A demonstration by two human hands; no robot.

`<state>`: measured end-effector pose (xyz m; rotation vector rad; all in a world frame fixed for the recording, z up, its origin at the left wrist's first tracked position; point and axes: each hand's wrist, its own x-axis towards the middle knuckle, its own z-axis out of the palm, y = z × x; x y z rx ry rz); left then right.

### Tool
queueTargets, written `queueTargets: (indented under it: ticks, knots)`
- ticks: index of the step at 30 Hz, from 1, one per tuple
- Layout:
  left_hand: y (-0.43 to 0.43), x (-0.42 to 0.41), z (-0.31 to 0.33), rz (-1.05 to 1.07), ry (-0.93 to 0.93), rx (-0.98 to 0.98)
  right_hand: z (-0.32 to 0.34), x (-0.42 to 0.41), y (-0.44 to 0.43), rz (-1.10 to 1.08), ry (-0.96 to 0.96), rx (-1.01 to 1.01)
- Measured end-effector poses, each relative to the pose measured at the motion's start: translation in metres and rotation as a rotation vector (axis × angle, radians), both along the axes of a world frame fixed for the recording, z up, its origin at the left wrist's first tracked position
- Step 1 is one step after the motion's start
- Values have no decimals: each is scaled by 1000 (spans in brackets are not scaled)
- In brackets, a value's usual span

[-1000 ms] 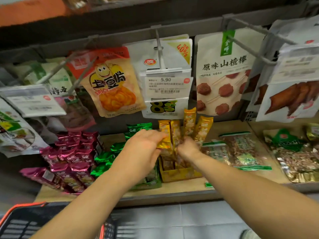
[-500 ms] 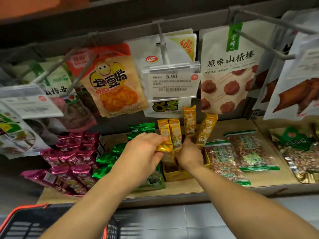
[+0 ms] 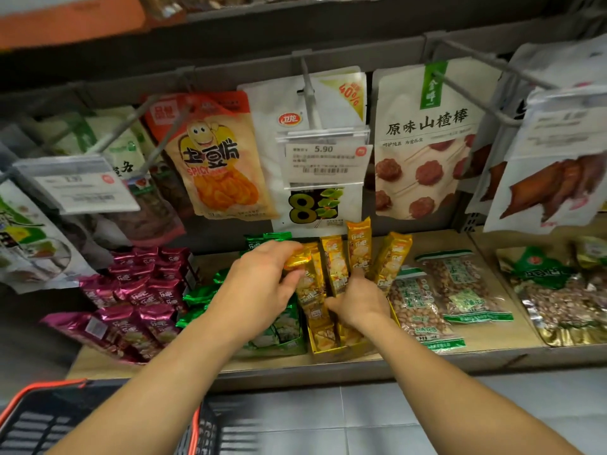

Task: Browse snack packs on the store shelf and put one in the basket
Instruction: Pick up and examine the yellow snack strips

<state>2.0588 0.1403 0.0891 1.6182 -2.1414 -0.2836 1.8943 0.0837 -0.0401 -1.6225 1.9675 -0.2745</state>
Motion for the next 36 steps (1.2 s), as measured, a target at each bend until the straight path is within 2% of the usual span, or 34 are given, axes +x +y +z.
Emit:
queueTargets:
  ticks: [2, 8, 14, 20, 25, 30, 36]
  knots:
    - [0, -2, 0, 0, 7, 11, 0, 3, 0, 13, 4, -4]
    - [-2, -4, 0, 10, 19, 36, -7, 12, 9, 47, 60, -182]
    - [-1, -2, 0, -17, 34, 28, 2, 4, 0, 77, -196, -268]
    - [-3, -1, 4, 54, 141, -32, 21, -8, 15, -73, -513, -297]
    - [-2, -8, 3, 55, 189, -39, 33, -34, 34, -152, -650, -169]
    - [-9, -33, 2, -10, 245, -64, 48, -74, 51, -381, -784, -277]
    - [-25, -75, -12, -111, 183, 10, 47, -90, 53, -430, -845, -318]
